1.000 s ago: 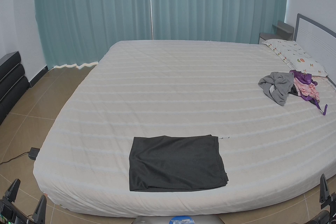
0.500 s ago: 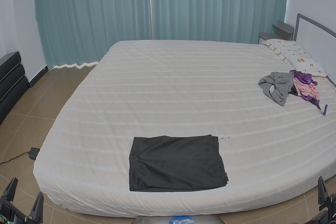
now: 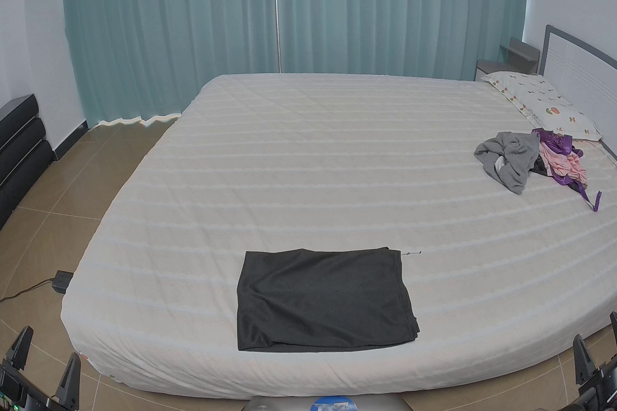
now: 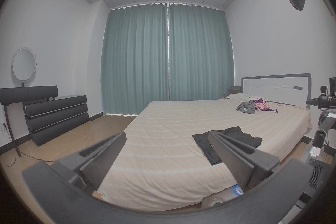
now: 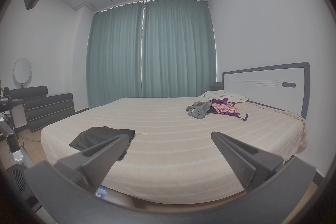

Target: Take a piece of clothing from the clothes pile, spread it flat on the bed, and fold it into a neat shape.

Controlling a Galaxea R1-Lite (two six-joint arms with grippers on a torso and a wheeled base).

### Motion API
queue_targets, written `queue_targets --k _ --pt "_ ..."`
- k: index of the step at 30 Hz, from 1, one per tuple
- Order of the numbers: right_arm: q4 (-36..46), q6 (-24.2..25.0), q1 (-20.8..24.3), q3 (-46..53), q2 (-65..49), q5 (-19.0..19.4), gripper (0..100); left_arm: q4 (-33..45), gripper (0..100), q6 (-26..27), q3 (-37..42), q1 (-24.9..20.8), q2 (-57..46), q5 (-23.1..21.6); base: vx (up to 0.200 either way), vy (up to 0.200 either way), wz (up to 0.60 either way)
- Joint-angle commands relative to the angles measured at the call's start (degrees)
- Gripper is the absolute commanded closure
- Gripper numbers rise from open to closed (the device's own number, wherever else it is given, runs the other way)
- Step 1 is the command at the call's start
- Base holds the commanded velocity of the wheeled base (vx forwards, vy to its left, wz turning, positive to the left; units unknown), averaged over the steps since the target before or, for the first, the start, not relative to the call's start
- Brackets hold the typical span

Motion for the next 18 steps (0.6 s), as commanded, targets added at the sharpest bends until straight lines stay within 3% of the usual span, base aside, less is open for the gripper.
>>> queue_targets --k 1,18 --pt "-0.02 0.02 0.03 0.57 -0.66 -0.02 0 0.01 0 -0.08 1.01 0.08 -0.51 -0.02 0.000 0.000 0.00" --pt "-0.11 0.90 0.12 0.57 -0.74 0.42 0 -0.07 0 -0.34 0.92 0.08 -0.42 0.33 0.000 0.000 0.00"
